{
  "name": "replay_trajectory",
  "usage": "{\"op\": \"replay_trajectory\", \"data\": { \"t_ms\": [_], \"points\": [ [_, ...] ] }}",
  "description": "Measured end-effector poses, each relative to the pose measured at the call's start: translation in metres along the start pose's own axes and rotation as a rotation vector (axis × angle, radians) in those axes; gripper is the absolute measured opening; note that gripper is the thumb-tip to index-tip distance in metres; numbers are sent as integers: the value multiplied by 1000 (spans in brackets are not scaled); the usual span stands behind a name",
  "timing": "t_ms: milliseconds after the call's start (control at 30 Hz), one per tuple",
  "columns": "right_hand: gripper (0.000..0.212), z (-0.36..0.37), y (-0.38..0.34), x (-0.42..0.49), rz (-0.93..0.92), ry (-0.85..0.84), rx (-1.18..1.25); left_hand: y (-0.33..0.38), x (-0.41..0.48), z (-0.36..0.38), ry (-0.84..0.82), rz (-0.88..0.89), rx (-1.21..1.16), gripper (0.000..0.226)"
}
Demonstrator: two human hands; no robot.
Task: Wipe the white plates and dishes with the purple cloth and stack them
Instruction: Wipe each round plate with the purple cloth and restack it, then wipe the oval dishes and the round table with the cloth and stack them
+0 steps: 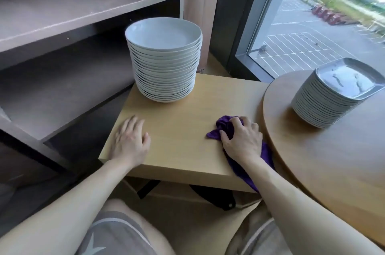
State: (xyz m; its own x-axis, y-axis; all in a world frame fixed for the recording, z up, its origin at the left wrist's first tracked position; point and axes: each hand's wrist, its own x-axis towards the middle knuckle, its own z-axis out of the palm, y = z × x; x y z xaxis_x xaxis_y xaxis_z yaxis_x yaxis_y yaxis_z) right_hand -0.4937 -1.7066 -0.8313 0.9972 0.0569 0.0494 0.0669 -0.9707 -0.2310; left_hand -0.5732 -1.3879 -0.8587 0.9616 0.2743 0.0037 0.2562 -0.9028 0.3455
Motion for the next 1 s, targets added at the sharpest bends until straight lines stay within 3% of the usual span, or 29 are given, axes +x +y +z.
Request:
{"op": "replay_trajectory", "data": {
  "t_ms": [100,300,400,467,600,667,767,900,1000],
  "points": [
    [66,1,3,-20,19,-71,-65,35,-18,9,-87,89,-28,61],
    [45,-12,6,-63,-76,-113,42,118,-48,18,-157,226,-130,59],
    [38,-32,18,-71,-131,-137,212,155,-52,17,-167,263,-194,56],
    [37,-52,36,-70,-103,-94,376,182,-51,13,-168,263,-281,52],
    [32,-95,94,-59,82,152,667,248,-43,14,-137,237,-418,49],
    [34,-114,129,-52,183,223,712,284,-39,19,-171,242,-457,52],
    [34,-128,187,-50,305,245,580,330,-32,28,-232,269,-501,58],
    [31,-120,232,-45,464,134,255,367,-16,35,-250,190,-583,63],
    [27,-105,201,-31,324,76,58,379,-3,39,-278,131,-609,61]
  ]
}}
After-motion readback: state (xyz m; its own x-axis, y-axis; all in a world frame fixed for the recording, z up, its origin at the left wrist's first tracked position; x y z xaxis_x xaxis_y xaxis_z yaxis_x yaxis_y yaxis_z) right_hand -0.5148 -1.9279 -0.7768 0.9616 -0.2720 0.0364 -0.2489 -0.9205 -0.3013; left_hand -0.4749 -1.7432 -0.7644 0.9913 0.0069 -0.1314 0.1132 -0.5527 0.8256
